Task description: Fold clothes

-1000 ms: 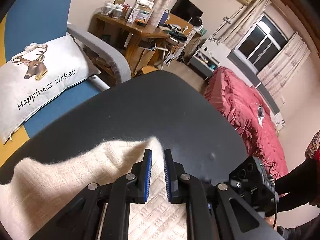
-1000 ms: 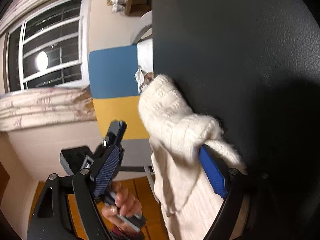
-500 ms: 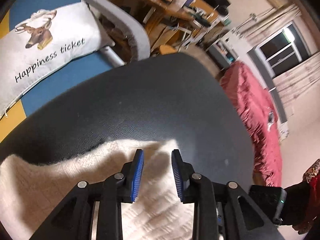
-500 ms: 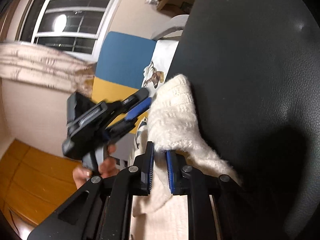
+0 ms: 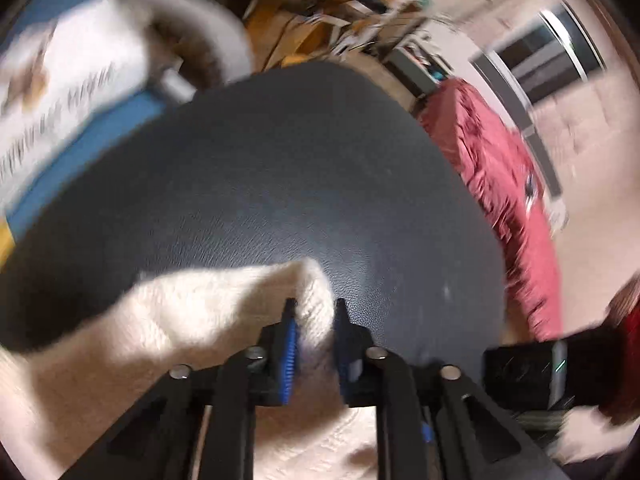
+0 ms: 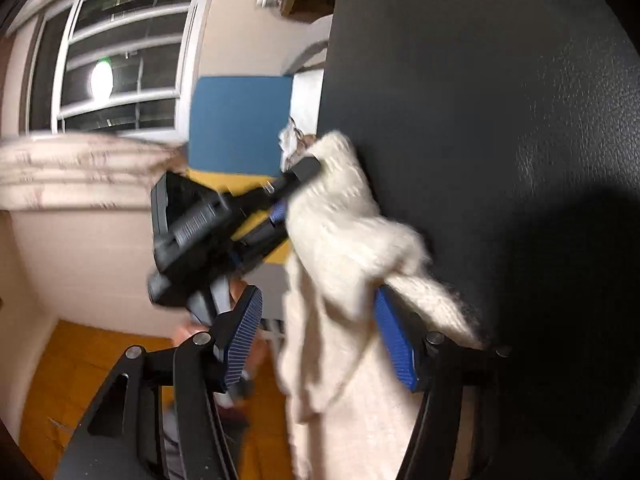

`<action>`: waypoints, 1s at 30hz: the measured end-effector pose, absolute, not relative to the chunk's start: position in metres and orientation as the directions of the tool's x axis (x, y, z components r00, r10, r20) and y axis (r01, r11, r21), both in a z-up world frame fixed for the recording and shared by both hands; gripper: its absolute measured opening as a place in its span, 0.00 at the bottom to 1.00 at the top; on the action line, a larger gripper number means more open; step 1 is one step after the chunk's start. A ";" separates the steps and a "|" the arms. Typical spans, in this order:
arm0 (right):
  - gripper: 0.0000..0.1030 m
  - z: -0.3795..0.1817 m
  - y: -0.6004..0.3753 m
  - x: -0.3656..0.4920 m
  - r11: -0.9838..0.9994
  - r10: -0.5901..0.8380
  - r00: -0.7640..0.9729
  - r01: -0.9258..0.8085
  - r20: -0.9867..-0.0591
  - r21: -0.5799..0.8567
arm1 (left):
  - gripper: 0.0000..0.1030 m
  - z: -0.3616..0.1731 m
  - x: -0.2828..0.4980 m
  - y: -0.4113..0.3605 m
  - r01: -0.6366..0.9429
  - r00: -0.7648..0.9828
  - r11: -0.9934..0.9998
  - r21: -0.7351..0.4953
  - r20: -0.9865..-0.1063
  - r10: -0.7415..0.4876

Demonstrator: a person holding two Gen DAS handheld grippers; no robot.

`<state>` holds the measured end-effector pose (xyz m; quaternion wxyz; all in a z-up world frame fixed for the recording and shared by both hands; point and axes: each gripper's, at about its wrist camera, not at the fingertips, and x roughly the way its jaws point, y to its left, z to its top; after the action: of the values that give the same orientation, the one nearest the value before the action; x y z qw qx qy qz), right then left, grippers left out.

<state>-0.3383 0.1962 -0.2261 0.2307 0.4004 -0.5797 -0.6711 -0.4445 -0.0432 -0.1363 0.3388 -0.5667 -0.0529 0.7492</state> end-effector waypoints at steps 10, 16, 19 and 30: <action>0.52 -0.219 0.195 -0.348 -0.192 -0.718 -0.652 -0.153 -0.245 0.969 | 0.09 -0.100 -0.414 -0.069 -0.528 -0.228 -0.707 -0.471 -0.723 0.652; 0.10 -0.202 0.192 -0.338 -0.312 -0.719 -0.639 -0.054 -0.273 0.949 | 0.09 -0.101 -0.414 -0.071 -0.513 -0.260 -0.729 -0.454 -0.727 0.635; 0.09 -0.182 0.189 -0.326 -0.483 -0.677 -0.639 0.013 -0.364 0.876 | 0.10 -0.107 -0.420 -0.061 -0.489 -0.296 -0.747 -0.450 -0.720 0.627; 0.08 -0.188 0.192 -0.294 -0.723 -0.567 -0.586 0.018 -0.579 0.690 | 0.18 -0.150 -0.440 -0.032 -0.374 -0.298 -0.849 -0.373 -0.819 0.491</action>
<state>-0.2942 0.1918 -0.1875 0.1766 0.4193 -0.3274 -0.8281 -0.4405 -0.0318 -0.1505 0.2689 -0.5277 -0.0554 0.8038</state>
